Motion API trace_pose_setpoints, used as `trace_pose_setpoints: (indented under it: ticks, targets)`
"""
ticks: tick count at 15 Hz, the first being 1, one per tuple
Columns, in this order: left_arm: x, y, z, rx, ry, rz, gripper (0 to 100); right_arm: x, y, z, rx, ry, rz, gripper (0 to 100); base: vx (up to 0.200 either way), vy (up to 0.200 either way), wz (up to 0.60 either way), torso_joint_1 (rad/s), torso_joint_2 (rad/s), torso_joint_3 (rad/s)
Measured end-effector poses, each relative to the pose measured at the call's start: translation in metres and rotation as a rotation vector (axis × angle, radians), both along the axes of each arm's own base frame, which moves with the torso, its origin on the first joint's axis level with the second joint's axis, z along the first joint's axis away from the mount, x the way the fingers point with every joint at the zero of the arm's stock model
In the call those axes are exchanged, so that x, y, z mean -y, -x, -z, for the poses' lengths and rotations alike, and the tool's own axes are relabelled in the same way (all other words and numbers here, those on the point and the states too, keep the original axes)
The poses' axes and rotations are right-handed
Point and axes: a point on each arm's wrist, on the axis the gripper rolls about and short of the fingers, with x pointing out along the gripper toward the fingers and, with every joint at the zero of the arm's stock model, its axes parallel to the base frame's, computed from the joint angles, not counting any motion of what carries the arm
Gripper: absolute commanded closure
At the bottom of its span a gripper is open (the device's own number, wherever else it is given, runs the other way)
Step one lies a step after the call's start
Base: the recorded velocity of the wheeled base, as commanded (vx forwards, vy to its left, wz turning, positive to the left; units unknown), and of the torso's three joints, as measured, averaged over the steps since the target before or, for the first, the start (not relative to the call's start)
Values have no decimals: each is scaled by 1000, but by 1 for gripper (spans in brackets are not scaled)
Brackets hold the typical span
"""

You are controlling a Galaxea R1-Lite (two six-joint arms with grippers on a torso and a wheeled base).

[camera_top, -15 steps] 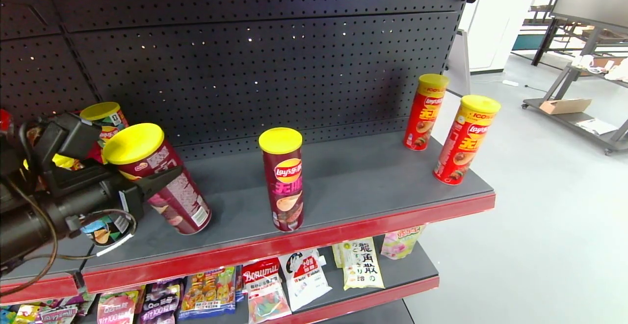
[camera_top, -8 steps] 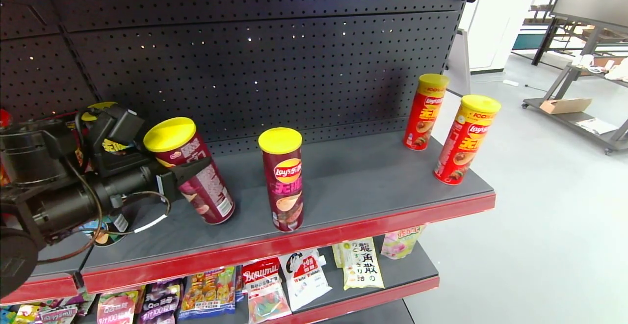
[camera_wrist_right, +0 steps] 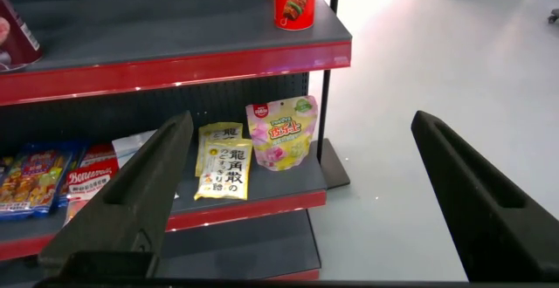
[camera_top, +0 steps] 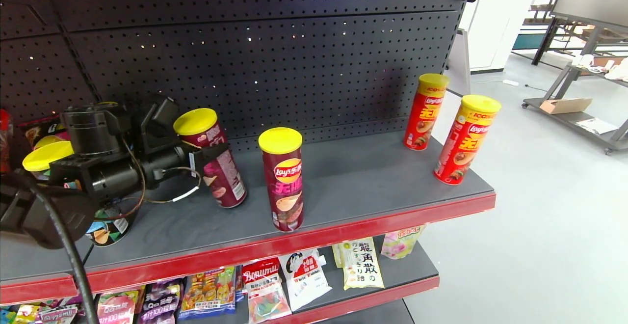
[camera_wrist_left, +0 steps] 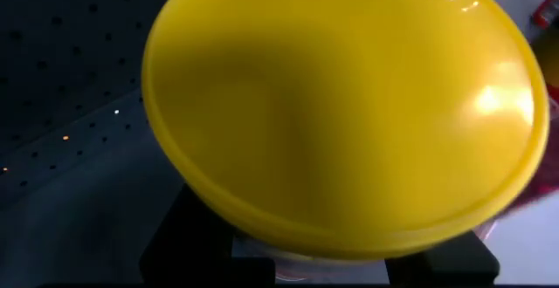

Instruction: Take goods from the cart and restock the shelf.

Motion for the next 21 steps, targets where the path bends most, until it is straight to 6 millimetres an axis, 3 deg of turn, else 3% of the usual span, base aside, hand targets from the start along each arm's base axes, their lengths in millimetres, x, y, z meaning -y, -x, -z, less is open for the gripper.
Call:
trace_pose_setpoints:
  ticks: [4,9,21]
  targets:
    - [20,-22,-7,19,41,-44,100,0,0,0,0,0,0,0,0,0,0,0,0,0]
    - [44,-36,-7,32,52,-59,100,0,0,0,0,0,0,0,0,0,0,0,0,0]
    - [70,-71,6,57,46,-60,100,0,0,0,0,0,0,0,0,0,0,0,0,0]
